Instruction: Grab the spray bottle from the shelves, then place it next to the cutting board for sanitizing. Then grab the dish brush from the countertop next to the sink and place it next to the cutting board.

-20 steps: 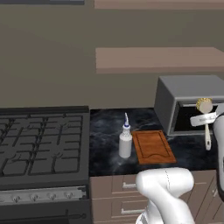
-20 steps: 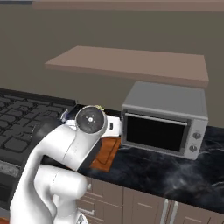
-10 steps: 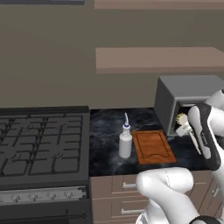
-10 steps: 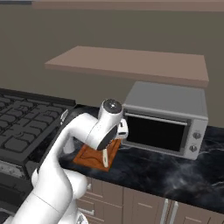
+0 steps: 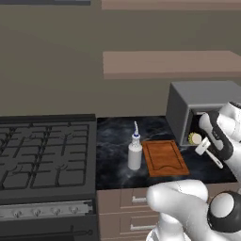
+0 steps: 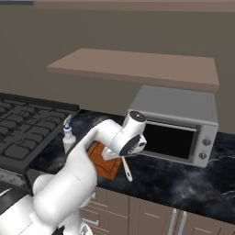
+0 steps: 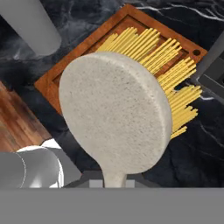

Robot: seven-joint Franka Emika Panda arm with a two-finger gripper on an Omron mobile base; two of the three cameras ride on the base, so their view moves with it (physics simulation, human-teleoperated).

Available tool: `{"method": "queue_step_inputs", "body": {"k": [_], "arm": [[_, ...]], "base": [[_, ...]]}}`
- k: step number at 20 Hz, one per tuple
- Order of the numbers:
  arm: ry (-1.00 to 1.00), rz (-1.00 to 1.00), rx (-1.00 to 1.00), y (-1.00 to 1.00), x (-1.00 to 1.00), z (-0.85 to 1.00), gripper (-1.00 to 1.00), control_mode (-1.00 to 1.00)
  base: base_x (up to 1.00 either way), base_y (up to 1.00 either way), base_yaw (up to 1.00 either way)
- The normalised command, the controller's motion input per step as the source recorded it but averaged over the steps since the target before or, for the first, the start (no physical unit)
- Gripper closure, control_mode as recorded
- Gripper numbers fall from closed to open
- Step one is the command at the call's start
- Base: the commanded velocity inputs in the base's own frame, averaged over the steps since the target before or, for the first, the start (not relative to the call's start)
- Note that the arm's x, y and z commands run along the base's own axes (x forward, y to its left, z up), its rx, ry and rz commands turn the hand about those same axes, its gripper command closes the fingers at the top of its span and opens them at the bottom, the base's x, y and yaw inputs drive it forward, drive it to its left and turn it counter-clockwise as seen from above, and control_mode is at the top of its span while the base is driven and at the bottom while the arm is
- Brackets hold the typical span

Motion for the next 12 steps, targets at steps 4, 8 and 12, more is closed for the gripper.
{"method": "queue_step_inputs", "body": {"k": [4,8,12], "arm": [[0.01,0.14,0.0,-0.35,0.3,-0.33,1.0,-1.0],[0.01,0.09,0.0,-0.33,0.21,-0.3,1.0,-1.0],[0.04,0.05,0.0,-0.37,0.03,-0.5,1.0,-1.0]], "base": [[0.0,0.0,0.0],[0.0,0.0,0.0],[0.0,0.0,0.0]]}}
